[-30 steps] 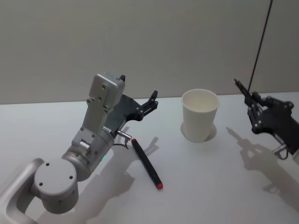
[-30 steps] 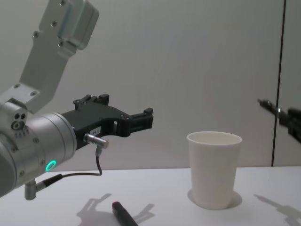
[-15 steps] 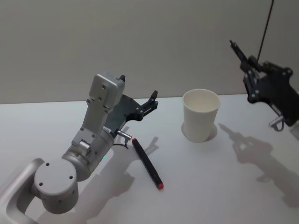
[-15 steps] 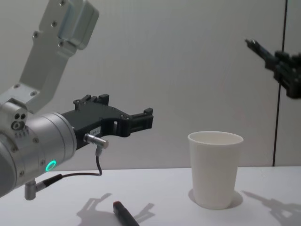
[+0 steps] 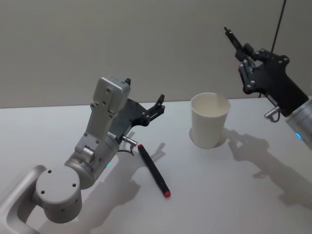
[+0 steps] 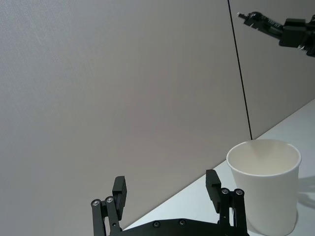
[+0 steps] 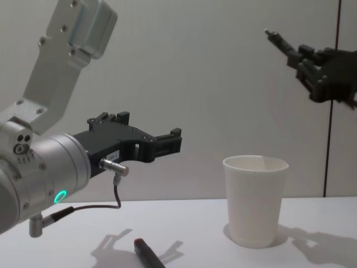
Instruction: Place the pen into the pen holder.
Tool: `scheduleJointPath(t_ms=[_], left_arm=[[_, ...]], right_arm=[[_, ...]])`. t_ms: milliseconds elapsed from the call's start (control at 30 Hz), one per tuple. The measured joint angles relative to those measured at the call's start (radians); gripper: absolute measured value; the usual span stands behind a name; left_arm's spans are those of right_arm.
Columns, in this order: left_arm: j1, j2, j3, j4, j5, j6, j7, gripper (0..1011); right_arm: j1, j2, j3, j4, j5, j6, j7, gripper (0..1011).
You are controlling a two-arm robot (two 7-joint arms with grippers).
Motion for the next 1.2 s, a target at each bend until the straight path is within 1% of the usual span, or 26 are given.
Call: scheduleJointPath(t_ms=[367, 667, 933, 1200], left_arm=[[0.000, 0.000, 0.000, 0.000, 0.000, 0.000, 0.000, 1001], [0.000, 0.000, 0.000, 0.000, 0.000, 0.000, 0.000, 1001], [0.000, 0.000, 0.000, 0.000, 0.000, 0.000, 0.000, 1001], [0.000, 0.000, 0.000, 0.000, 0.000, 0.000, 0.000, 1001]], right_arm=[[0.051, -0.042, -0.030, 0.086, -0.028, -0.014, 0.014, 133], [0.093, -0.077, -0.056, 0.170, -0.048, -0.037, 0.023, 133], [0.126, -0.103, -0.074, 0.245, -0.063, -0.077, 0.028, 133], [0.149, -0.119, -0.082, 0.306, -0.074, -0.117, 0.025, 133]])
